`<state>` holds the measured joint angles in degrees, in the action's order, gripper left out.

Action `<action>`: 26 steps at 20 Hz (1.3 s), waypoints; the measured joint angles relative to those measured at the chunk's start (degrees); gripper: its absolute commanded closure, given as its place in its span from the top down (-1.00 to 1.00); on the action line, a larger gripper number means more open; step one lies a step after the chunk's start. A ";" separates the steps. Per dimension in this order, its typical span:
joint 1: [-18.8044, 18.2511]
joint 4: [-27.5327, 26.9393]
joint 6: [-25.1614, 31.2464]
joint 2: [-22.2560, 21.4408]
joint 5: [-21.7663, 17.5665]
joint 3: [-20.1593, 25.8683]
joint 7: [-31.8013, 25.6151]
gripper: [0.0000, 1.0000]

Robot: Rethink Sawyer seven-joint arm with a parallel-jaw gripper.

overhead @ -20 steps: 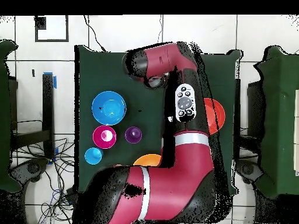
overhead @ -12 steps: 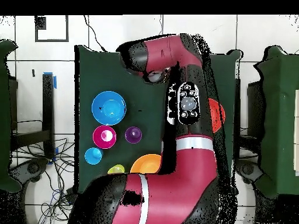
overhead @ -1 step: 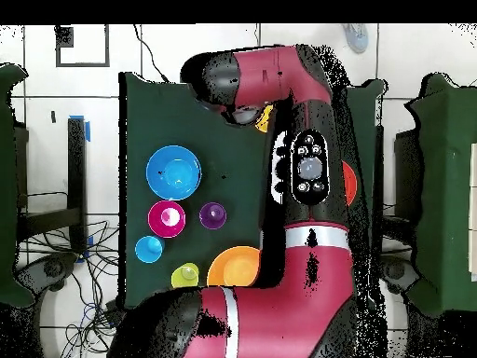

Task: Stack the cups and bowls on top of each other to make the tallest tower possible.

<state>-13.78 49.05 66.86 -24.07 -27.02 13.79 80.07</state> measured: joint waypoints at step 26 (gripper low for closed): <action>-0.41 14.39 5.03 -2.06 16.17 -5.89 2.13 1.00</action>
<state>-14.19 63.44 71.89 -26.13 -10.85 7.90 82.20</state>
